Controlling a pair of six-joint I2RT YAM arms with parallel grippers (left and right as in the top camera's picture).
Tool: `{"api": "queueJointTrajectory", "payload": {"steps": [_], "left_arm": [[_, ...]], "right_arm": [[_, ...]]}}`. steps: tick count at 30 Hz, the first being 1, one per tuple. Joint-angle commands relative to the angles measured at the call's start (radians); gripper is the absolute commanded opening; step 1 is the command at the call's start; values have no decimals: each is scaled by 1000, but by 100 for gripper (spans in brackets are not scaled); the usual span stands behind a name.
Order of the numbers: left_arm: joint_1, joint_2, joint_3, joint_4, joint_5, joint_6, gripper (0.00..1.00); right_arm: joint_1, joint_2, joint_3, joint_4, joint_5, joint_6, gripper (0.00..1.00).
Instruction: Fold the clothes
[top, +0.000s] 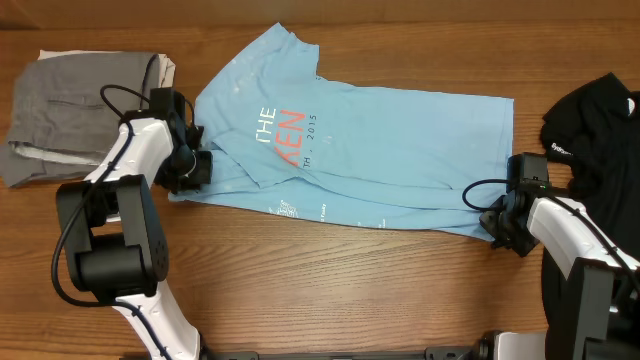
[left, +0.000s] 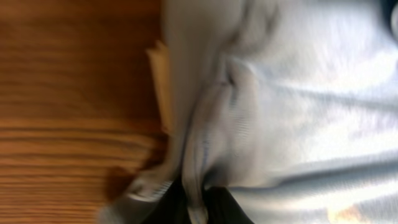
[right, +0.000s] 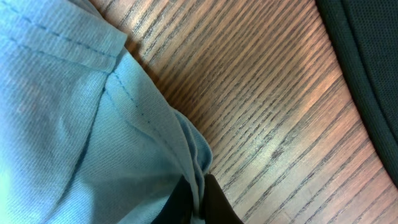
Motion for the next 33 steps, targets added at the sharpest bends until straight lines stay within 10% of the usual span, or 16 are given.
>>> {"api": "queueJointTrajectory", "payload": {"steps": [1, 13, 24, 33], "left_arm": [[28, 16, 59, 16, -69, -39, 16], [52, 17, 85, 32, -231, -134, 34], [47, -49, 318, -360, 27, -247, 4], [33, -48, 30, -188, 24, -234, 4]], "right_arm": [[-4, -2, -6, 2, 17, 1, 5], [-4, -2, -6, 1, 17, 1, 5], [-4, -2, -6, 1, 16, 1, 5], [-4, -2, 56, -87, 26, 0, 4]]}}
